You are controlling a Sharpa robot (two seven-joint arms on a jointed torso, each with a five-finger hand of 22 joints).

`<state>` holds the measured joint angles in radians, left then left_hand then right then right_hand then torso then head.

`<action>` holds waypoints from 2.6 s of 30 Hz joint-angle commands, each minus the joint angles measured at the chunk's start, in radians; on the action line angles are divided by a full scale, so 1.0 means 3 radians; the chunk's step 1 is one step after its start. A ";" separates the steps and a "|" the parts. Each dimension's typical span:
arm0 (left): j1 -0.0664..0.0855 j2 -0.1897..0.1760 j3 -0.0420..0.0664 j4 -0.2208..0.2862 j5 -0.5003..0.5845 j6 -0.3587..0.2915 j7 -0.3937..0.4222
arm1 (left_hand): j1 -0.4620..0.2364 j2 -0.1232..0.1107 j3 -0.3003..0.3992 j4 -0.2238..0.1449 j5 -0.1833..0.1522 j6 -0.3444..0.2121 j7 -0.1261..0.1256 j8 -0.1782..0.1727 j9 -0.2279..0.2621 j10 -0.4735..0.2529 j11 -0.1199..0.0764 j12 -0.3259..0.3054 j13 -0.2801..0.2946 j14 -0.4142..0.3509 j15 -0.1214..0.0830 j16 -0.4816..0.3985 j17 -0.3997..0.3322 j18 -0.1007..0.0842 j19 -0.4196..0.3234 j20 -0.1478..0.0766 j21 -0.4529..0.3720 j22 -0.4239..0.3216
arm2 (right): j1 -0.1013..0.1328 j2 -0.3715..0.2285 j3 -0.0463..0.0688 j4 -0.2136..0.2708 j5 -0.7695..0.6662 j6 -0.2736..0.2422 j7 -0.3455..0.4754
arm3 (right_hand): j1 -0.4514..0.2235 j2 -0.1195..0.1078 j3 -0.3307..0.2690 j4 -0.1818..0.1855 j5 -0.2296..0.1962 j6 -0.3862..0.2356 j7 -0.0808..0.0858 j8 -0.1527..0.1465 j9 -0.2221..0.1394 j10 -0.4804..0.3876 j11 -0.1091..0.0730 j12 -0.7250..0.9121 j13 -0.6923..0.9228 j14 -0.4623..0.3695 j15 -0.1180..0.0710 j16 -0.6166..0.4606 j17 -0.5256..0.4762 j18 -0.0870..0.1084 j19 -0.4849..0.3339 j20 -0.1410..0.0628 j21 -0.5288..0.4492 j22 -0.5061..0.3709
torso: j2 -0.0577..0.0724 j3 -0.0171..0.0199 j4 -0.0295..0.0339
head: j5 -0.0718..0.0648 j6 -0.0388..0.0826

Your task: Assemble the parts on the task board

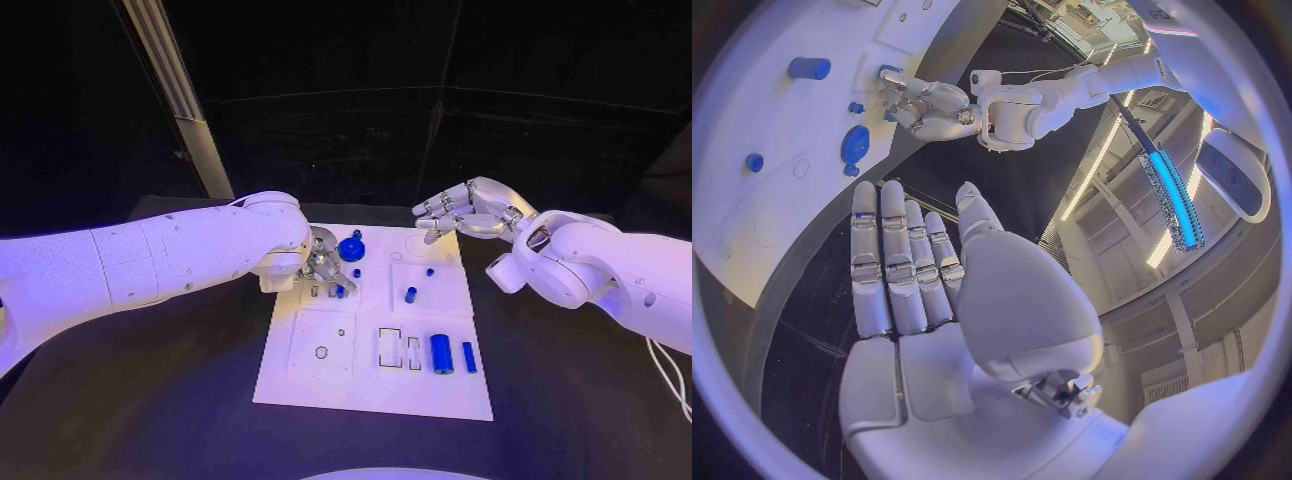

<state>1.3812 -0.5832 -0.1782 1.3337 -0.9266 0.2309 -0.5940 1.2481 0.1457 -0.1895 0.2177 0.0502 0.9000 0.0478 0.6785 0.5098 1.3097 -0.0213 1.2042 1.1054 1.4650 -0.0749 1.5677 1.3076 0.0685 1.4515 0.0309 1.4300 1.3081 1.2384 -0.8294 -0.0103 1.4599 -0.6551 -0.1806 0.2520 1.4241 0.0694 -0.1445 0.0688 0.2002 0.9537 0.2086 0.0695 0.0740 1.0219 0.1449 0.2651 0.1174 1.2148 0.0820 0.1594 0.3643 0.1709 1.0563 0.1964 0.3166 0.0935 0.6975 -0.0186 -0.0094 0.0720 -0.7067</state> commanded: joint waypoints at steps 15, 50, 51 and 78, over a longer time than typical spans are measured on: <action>0.0005 -0.0012 -0.0001 0.0029 -0.0030 -0.0086 0.0078 | 0.0515 -0.0037 0.1005 -0.0403 0.0241 -0.0138 -0.0018 -0.0055 0.0012 -0.0033 -0.0032 -0.0060 -0.0035 0.0353 -0.0047 0.0010 0.0877 -0.0047 0.0010 -0.0037 0.0018 0.0019 | 0.0007 0.0014 0.0001 -0.0021 -0.0004 0.0080 -0.0005 | 0.0003 0.0051 0.0004 -0.0025 0.0041 -0.0018 0.0020 -0.0007 -0.0003 -0.0015 0.0010 -0.0005 -0.0020 0.0008 0.0014 -0.0022 -0.0025 0.0041 0.0029 -0.0009 -0.0029 -0.0010 | -0.0001 0.0004 0.0000 | 0.0009 -0.0012; -0.0078 -0.0312 -0.0011 0.0367 -0.0401 -0.0830 0.0224 | -0.0324 -0.0807 0.3114 -0.0735 0.0341 -0.0129 -0.0002 0.0154 0.0239 0.0068 -0.0016 -0.0059 -0.0045 0.0353 -0.0027 0.0010 0.0877 -0.0050 0.0023 -0.0008 0.0019 0.0065 | 0.0006 0.0007 0.0001 -0.0045 -0.0004 0.0093 -0.0022 | -0.0042 0.0084 -0.0003 -0.0010 0.0058 -0.0051 0.0033 -0.0011 -0.0005 -0.0039 0.0023 0.0003 -0.0075 0.0004 0.0028 -0.0045 -0.0097 0.0038 0.0034 0.0001 -0.0080 -0.0037 | 0.0001 0.0002 -0.0001 | 0.0100 -0.0022; -0.0085 -0.0313 -0.0011 0.0369 -0.0408 -0.0838 0.0209 | -0.0324 -0.0807 0.3114 -0.0735 0.0341 -0.0129 -0.0002 0.0154 0.0239 0.0068 -0.0016 -0.0059 -0.0045 0.0353 -0.0027 0.0010 0.0877 -0.0050 0.0023 -0.0008 0.0019 0.0065 | 0.0006 0.0007 0.0001 -0.0044 -0.0004 0.0093 -0.0022 | -0.0047 0.0087 -0.0004 -0.0007 0.0058 -0.0052 0.0033 -0.0011 -0.0005 -0.0041 0.0024 0.0004 -0.0078 0.0004 0.0029 -0.0046 -0.0102 0.0038 0.0035 0.0002 -0.0083 -0.0039 | 0.0001 0.0002 -0.0004 | 0.0103 -0.0021; -0.0163 -0.0343 -0.0013 0.0328 -0.0434 -0.0543 0.0020 | -0.0347 -0.0830 0.3126 -0.0749 0.0336 -0.0128 -0.0003 0.0159 0.0244 0.0069 -0.0016 -0.0065 -0.0053 0.0353 -0.0026 0.0010 0.0877 -0.0050 0.0021 -0.0008 0.0015 0.0060 | 0.0006 0.0015 0.0000 -0.0051 -0.0062 0.0105 -0.0011 | -0.0056 0.0096 -0.0005 -0.0001 0.0060 -0.0056 0.0034 -0.0010 -0.0005 -0.0046 0.0026 0.0007 -0.0087 0.0003 0.0031 -0.0049 -0.0113 0.0038 0.0036 0.0004 -0.0091 -0.0043 | 0.0001 0.0002 -0.0006 | 0.0116 -0.0053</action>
<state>1.3366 -0.6831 -0.1776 1.4323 -1.0430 0.0280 -0.5618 1.1439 -0.1059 0.5730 0.1641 0.1458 0.8677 0.0490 0.7202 0.5814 1.3221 -0.0266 1.1847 1.0891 1.4651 -0.0819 1.5677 1.3074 0.0688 1.4547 0.0277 1.4299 1.3078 1.2381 -0.8257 -0.0107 1.4446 -0.6607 -0.1586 0.2390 1.4107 0.0901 -0.1419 0.0664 0.2129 0.9429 0.2191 0.0695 0.0733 1.0147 0.1520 0.2652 0.0932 1.2149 0.0820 0.1511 0.3313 0.1709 1.0633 0.1964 0.2934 0.0819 0.6985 -0.0181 -0.0106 0.1068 -0.7226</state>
